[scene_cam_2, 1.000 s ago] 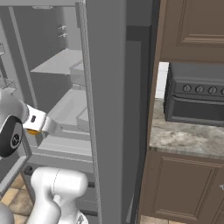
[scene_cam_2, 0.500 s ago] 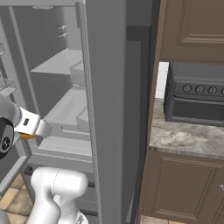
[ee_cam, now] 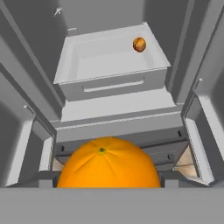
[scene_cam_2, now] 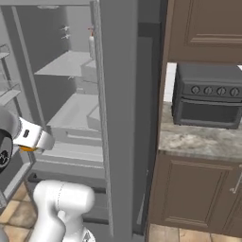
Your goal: Pick the orange and peach from the fridge and place them on the plate next to the blender to make a fruit smoothie.
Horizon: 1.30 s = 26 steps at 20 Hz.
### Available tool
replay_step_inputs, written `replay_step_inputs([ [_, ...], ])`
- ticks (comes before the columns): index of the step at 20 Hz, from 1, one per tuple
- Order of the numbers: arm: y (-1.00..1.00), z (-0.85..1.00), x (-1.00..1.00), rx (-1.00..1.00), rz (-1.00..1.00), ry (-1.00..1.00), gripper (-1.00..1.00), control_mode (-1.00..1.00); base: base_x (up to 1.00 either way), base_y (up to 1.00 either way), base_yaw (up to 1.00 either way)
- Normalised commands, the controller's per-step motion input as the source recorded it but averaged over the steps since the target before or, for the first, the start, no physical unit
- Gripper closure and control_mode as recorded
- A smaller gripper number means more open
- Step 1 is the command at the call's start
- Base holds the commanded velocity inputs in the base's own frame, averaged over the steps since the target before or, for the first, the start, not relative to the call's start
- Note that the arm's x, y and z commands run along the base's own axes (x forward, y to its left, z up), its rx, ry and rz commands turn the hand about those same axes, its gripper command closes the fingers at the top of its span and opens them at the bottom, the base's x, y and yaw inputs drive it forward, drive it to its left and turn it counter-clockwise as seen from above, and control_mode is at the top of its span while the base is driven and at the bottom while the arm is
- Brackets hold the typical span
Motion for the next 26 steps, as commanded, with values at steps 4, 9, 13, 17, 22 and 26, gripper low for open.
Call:
replay_step_inputs([
  [4,0.0,0.0,0.0,0.0,0.0,0.0,1.0,1.0,-0.64,0.0,-0.23],
  [9,0.0,0.0,0.0,0.0,0.0,0.0,1.0,1.0,-0.74,0.0,-0.27],
  [13,0.0,0.0,0.0,0.0,0.0,0.0,1.0,1.0,-0.61,0.0,-0.4],
  [17,0.0,0.0,0.0,0.0,0.0,0.0,1.0,1.0,-0.38,0.0,-0.54],
  [22,0.0,0.0,0.0,0.0,0.0,0.0,1.0,1.0,-0.05,-0.02,-0.65],
  [26,0.0,0.0,0.0,0.0,0.0,0.0,1.0,1.0,0.0,-0.15,-0.69],
])
